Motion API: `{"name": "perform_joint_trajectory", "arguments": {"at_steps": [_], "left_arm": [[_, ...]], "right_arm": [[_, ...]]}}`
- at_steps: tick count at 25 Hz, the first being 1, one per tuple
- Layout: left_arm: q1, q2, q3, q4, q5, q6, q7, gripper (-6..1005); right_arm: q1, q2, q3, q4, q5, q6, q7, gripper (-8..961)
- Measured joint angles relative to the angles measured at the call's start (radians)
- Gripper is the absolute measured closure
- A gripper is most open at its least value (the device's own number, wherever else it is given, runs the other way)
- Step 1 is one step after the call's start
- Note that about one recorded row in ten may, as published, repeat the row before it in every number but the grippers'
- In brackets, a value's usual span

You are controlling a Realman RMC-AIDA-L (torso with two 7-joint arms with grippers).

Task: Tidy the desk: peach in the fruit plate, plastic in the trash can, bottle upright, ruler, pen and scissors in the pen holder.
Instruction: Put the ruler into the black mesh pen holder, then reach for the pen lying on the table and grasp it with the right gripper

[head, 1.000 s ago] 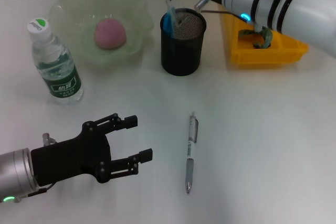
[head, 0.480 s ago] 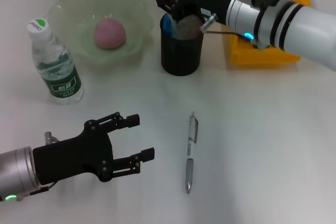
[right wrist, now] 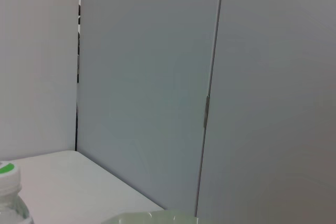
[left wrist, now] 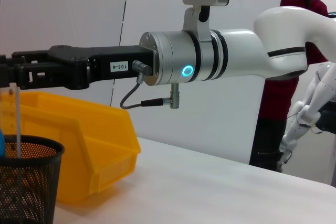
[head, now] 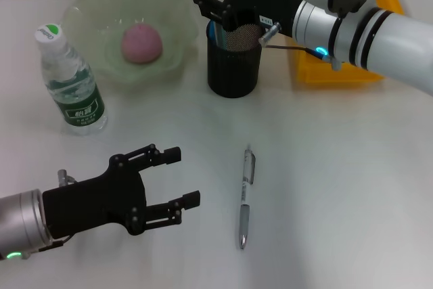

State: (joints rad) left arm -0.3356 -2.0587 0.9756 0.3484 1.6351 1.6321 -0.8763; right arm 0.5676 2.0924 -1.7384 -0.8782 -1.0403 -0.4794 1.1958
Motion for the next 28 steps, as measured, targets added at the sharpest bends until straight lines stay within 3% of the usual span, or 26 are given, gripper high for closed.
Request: {"name": "perform_joint_trajectory", "arguments": {"at_steps": [5, 10, 13, 14, 15, 16, 18, 19, 20, 22, 23, 24, 25, 28], "left_arm": [[0.006, 0.000, 0.000, 0.000, 0.000, 0.000, 0.002, 197], [0.017, 0.003, 0.000, 0.012, 0.000, 0.005, 0.003, 197], [0.025, 0.002, 0.000, 0.025, 0.000, 0.006, -0.002, 197], [0.026, 0.002, 0.000, 0.026, 0.000, 0.006, -0.002, 197], [0.027, 0.001, 0.000, 0.027, 0.000, 0.006, -0.003, 197], [0.027, 0.001, 0.000, 0.027, 0.000, 0.006, -0.002, 197], [0.025, 0.000, 0.000, 0.027, 0.001, 0.007, -0.002, 197], [0.024, 0.000, 0.000, 0.027, 0.001, 0.007, -0.003, 197], [0.023, 0.000, 0.000, 0.027, 0.001, 0.008, -0.003, 197], [0.022, 0.000, 0.000, 0.028, 0.002, 0.008, -0.004, 197], [0.022, 0.000, 0.000, 0.028, 0.002, 0.008, -0.004, 197], [0.021, 0.000, 0.000, 0.028, 0.002, 0.008, -0.004, 197], [0.021, 0.000, 0.000, 0.028, 0.002, 0.008, -0.004, 197], [0.019, 0.000, 0.000, 0.028, 0.008, 0.007, -0.004, 197]], "right_arm": [[-0.026, 0.000, 0.000, -0.038, 0.000, -0.002, 0.007, 445], [-0.125, -0.015, 0.000, -0.223, -0.018, -0.005, 0.126, 385], [-0.181, -0.045, 0.019, -0.384, -0.162, -0.036, 0.381, 341], [-0.187, -0.050, 0.037, -0.416, -0.221, -0.058, 0.468, 326], [-0.190, -0.052, 0.104, -0.483, -0.421, -0.147, 0.723, 311], [-0.190, -0.052, 0.104, -0.483, -0.421, -0.147, 0.723, 296], [-0.165, -0.044, 0.200, -0.539, -0.658, -0.277, 0.997, 280], [-0.124, -0.034, 0.283, -0.588, -0.888, -0.420, 1.236, 279], [-0.124, -0.034, 0.283, -0.588, -0.888, -0.420, 1.236, 277], [-0.030, -0.028, 0.369, -0.656, -1.171, -0.685, 1.485, 275], [-0.030, -0.028, 0.369, -0.656, -1.171, -0.685, 1.485, 274], [0.035, -0.027, 0.404, -0.670, -1.281, -0.844, 1.573, 273], [0.035, -0.027, 0.404, -0.670, -1.281, -0.844, 1.573, 272], [0.174, -0.027, 0.460, -0.611, -1.386, -1.097, 1.660, 268]]}}
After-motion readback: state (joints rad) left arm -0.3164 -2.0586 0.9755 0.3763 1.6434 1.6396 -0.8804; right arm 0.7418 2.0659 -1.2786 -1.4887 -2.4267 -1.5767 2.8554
